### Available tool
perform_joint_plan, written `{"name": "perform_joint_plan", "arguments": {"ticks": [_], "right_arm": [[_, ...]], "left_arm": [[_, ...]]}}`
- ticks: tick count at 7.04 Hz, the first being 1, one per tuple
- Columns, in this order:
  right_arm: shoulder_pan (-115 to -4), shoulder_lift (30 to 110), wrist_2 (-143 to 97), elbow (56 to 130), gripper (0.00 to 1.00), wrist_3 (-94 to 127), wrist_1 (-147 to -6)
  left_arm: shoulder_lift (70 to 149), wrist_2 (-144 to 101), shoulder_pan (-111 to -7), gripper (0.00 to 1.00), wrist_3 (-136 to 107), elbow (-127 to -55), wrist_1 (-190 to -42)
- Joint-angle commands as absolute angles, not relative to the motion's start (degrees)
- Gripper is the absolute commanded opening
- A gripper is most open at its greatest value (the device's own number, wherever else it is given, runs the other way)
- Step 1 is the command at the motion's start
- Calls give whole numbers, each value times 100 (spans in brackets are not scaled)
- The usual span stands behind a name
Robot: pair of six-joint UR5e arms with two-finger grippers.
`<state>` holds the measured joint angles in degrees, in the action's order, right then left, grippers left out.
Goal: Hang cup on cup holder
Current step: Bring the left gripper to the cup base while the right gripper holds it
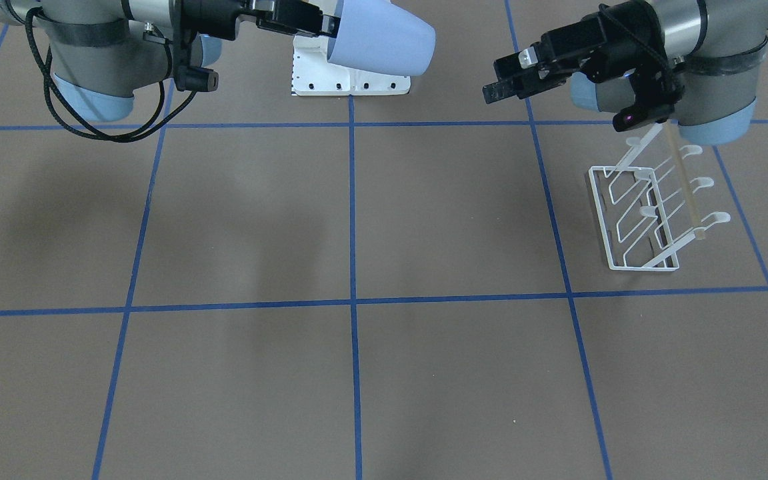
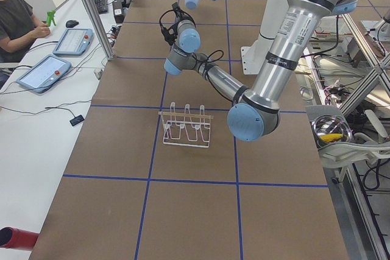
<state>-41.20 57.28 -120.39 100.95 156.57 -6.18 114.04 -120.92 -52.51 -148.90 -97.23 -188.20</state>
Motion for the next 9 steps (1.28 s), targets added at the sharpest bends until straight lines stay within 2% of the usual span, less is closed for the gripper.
{"name": "perform_joint_plan", "arguments": {"ticks": [1, 5, 9], "right_arm": [[-4017, 5660, -11543, 10081, 0, 15662, -336], [-3938, 5634, -11373, 10072, 0, 15583, -290], [-3911, 5581, -11364, 9738, 0, 15530, 255]], "left_arm": [[11531, -11709, -5142, 98, -15799, -9721, -19036], [11689, -11698, -5054, 98, -16364, -9773, -19011], [11777, -11698, -4764, 98, -16365, -9844, -18984]]}}
